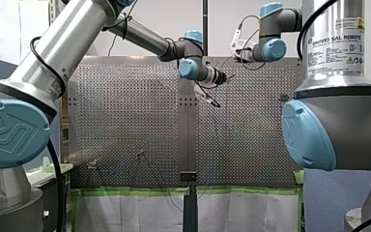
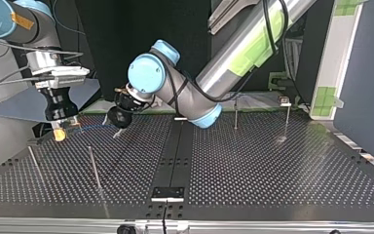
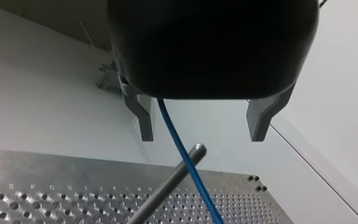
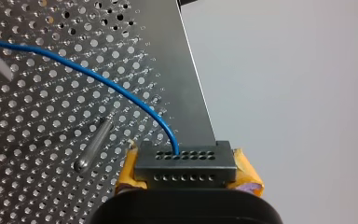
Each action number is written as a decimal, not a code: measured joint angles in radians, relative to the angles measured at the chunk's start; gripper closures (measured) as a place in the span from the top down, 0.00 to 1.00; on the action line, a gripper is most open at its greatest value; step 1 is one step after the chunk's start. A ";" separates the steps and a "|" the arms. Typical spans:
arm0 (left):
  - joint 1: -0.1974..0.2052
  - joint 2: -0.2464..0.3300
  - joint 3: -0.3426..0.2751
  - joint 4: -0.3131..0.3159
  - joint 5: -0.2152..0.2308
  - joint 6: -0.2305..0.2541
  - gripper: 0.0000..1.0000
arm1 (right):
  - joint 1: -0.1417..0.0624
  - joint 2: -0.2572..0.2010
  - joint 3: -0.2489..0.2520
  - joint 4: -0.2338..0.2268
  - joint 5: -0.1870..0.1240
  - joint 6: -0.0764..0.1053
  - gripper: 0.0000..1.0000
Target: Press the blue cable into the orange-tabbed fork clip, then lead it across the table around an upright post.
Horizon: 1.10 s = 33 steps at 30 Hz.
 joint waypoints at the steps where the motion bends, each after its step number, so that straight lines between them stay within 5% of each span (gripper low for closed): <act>1: 0.000 0.001 0.000 0.000 0.000 0.001 0.96 | 0.000 0.000 0.000 0.000 0.000 0.000 0.00; 5: 0.001 0.011 0.000 0.001 -0.010 0.016 0.89 | 0.001 0.000 0.000 -0.001 0.001 0.000 0.00; 7: 0.001 0.019 0.000 0.001 -0.020 0.031 0.72 | 0.001 0.000 0.000 -0.001 0.001 0.000 0.00; 9: 0.001 0.028 0.000 0.001 -0.026 0.043 0.68 | 0.000 0.000 0.000 -0.001 0.001 0.000 0.00; 10: 0.001 0.032 0.000 0.001 -0.028 0.047 0.47 | 0.000 0.000 0.000 -0.001 0.001 0.000 0.00; 11: 0.001 0.035 0.000 0.001 -0.030 0.051 0.47 | 0.000 0.000 0.000 -0.001 0.001 0.000 0.00; 13: 0.002 0.039 0.000 0.001 -0.038 0.063 0.12 | 0.001 0.000 0.000 0.000 0.001 0.000 0.00; 14: 0.002 0.040 0.000 0.001 -0.042 0.068 0.12 | 0.001 -0.001 0.000 0.001 0.001 0.000 0.00; 15: 0.003 0.042 0.000 0.001 -0.048 0.074 0.00 | 0.001 -0.001 0.000 0.001 0.001 0.000 0.00; 33: 0.004 0.046 0.000 0.012 -0.057 0.149 0.00 | 0.006 -0.006 0.000 0.002 0.004 0.002 0.00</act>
